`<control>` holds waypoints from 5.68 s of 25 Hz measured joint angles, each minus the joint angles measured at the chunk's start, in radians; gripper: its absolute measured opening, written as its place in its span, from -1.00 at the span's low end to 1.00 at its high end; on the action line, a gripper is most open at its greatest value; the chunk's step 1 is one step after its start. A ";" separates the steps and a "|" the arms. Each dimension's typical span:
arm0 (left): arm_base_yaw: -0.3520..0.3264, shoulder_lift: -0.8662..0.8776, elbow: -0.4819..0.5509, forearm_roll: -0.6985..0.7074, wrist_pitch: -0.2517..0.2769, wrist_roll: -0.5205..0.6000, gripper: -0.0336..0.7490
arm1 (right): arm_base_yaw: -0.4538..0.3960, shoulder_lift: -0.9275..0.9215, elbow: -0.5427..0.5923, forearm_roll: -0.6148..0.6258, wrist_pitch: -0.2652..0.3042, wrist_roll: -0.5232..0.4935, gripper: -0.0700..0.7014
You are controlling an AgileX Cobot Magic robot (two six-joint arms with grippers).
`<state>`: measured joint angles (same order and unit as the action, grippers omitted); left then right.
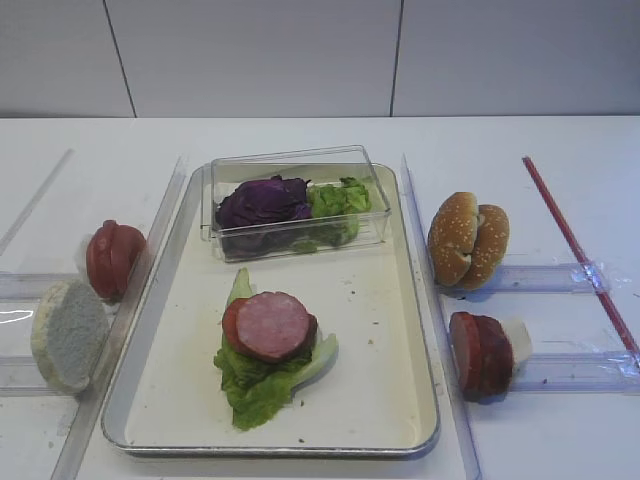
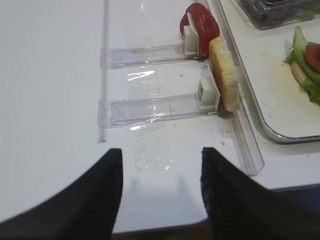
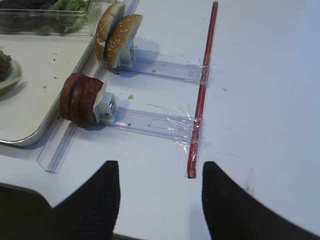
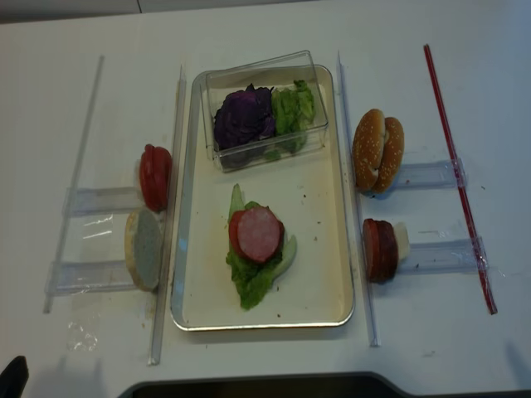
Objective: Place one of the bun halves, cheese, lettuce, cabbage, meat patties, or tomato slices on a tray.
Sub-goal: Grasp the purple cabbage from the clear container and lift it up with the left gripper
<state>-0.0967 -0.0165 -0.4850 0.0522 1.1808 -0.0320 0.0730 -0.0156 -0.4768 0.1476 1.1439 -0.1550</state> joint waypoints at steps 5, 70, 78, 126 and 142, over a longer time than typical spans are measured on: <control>0.000 0.000 0.000 -0.002 0.000 0.000 -0.03 | 0.000 0.000 0.000 0.000 0.000 0.000 0.20; -0.294 1.735 -1.197 -0.155 0.066 -0.083 -0.03 | 0.000 0.000 0.000 0.000 0.000 -0.008 0.20; -0.326 1.939 -1.354 -0.153 0.066 -0.093 0.12 | 0.000 0.000 0.000 0.000 -0.002 -0.008 0.20; -0.328 2.263 -1.558 -0.139 0.045 -0.065 -0.55 | 0.000 0.000 0.000 0.000 -0.002 -0.006 0.20; -0.328 2.197 -1.556 -0.129 0.051 -0.065 -0.65 | 0.000 0.000 0.000 0.000 -0.002 -0.001 0.20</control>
<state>-0.4247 2.1802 -2.0411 -0.0770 1.2321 -0.0967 0.0730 -0.0156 -0.4768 0.1476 1.1420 -0.1563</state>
